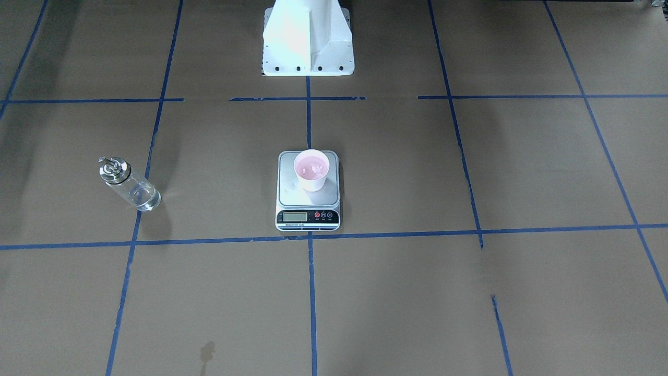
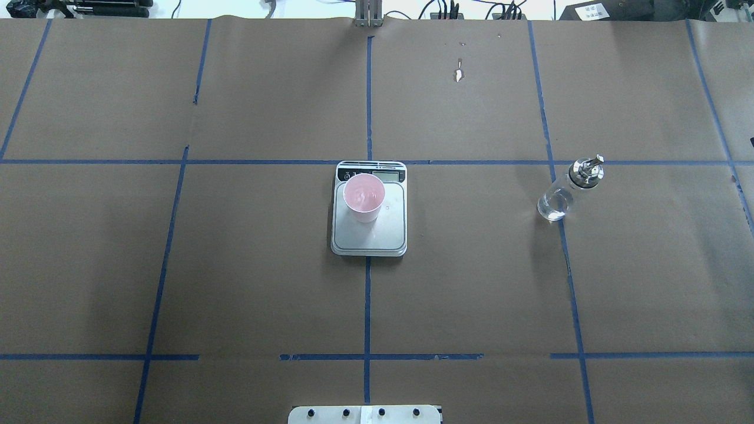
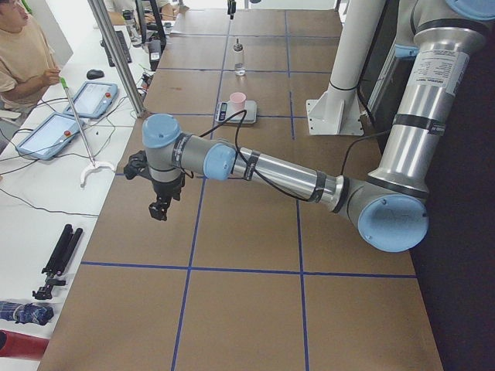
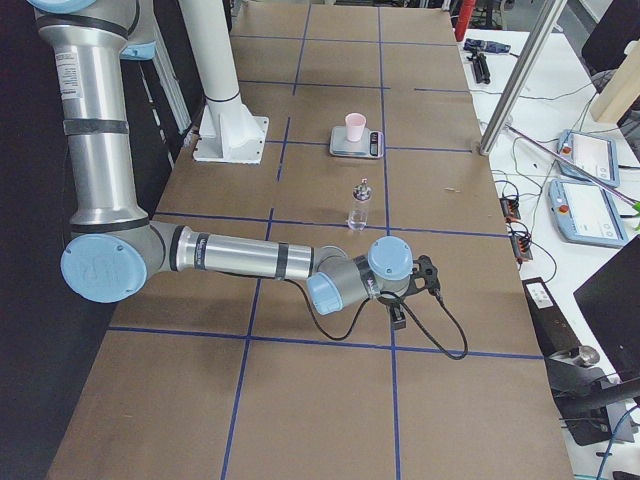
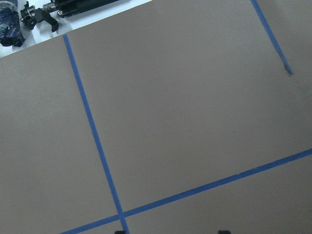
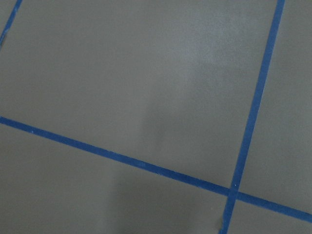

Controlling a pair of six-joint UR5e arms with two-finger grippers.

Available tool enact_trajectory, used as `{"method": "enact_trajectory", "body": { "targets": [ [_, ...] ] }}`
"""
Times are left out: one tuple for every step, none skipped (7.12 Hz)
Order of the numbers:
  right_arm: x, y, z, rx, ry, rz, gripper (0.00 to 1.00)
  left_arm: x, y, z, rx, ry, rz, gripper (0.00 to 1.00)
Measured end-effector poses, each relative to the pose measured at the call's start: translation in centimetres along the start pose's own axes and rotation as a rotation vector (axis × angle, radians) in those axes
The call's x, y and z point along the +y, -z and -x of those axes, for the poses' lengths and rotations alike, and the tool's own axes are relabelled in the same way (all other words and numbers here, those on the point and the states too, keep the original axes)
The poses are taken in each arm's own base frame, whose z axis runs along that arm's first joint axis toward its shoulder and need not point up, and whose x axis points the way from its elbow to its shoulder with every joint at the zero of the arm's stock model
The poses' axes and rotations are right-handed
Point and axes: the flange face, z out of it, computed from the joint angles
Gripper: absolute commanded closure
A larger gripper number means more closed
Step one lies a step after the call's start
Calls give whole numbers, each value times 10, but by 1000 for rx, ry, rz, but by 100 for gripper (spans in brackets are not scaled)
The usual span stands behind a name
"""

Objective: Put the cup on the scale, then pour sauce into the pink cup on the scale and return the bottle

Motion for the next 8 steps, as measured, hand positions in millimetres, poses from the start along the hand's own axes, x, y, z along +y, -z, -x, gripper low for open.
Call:
{"method": "enact_trajectory", "body": {
  "targets": [
    [-4, 19, -6, 8, 8, 22, 0, 14, -13, 23, 16, 4, 16, 0],
    [-9, 48, 1, 15, -14, 29, 0, 29, -28, 39, 25, 17, 33, 0],
    [-9, 79, 12, 22, -54, 33, 0, 43, -41, 51, 30, 35, 52, 0],
    [-3, 101, 20, 30, -90, 36, 0, 54, -49, 57, 33, 47, 64, 0],
    [2, 109, 32, 41, -91, 44, 0, 60, -50, 57, 33, 47, 65, 0],
    [7, 106, 44, 61, -74, 61, 0, 60, -46, 51, 33, 36, 55, 0],
    [14, 99, 48, 79, -68, 82, 0, 55, -46, 40, 33, 13, 51, 0],
    [19, 94, 49, 82, -68, 96, 0, 48, -50, 25, 34, -11, 57, 0]
  ]
}}
